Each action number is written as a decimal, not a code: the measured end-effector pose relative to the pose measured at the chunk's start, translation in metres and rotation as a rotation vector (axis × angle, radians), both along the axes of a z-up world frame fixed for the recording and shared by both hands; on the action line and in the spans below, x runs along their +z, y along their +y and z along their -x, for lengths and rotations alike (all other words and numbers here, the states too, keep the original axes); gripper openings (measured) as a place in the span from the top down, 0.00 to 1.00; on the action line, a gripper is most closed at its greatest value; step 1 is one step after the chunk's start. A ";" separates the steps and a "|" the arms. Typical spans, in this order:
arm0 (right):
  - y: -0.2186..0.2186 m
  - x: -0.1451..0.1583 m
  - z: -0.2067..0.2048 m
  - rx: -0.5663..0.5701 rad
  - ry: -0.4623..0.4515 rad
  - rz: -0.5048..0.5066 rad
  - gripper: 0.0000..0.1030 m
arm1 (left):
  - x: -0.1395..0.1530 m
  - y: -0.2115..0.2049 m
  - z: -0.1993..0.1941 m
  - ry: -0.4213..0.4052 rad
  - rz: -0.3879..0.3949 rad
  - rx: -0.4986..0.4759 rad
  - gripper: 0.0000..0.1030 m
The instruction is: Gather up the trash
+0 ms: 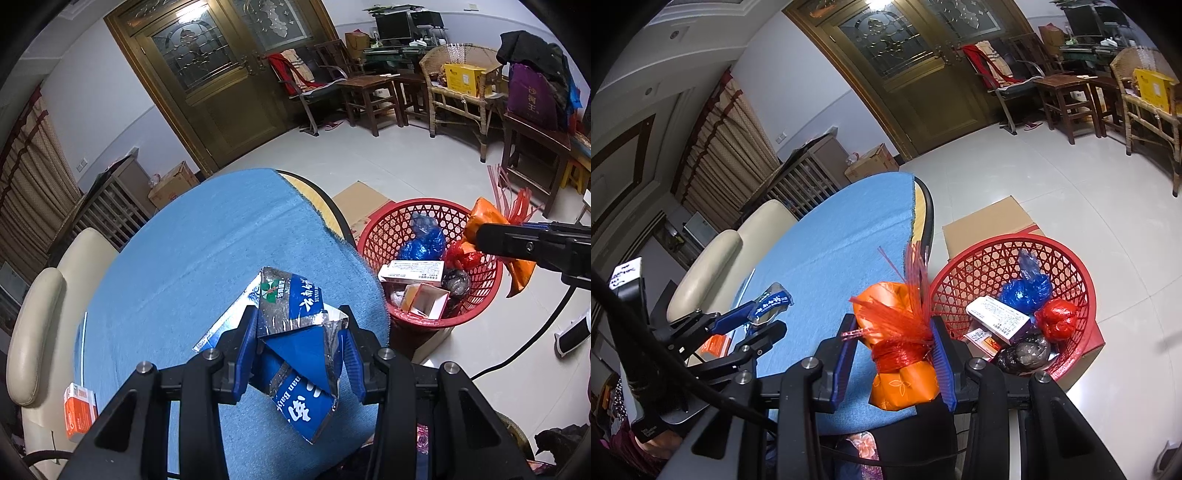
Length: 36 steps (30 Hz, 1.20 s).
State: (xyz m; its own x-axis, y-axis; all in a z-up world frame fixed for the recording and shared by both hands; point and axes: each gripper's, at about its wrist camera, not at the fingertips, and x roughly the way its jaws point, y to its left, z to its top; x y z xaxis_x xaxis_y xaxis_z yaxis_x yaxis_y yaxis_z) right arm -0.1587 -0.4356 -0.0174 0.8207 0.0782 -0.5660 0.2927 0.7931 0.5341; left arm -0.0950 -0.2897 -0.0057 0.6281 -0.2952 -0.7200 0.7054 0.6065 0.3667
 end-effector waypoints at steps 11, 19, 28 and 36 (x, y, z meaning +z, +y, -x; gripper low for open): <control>-0.017 -0.005 0.004 -0.063 0.005 -0.004 0.59 | -0.002 -0.026 -0.003 0.062 0.016 -0.065 0.57; -0.068 -0.032 -0.006 -0.228 0.047 -0.008 0.55 | -0.013 -0.084 -0.027 0.321 0.104 -0.171 0.54; -0.090 -0.050 -0.006 -0.293 0.100 -0.039 0.38 | -0.012 -0.079 -0.030 0.278 0.138 -0.155 0.41; -0.016 0.003 -0.035 -0.103 0.044 0.112 0.38 | 0.038 0.017 -0.038 0.068 0.220 0.058 0.40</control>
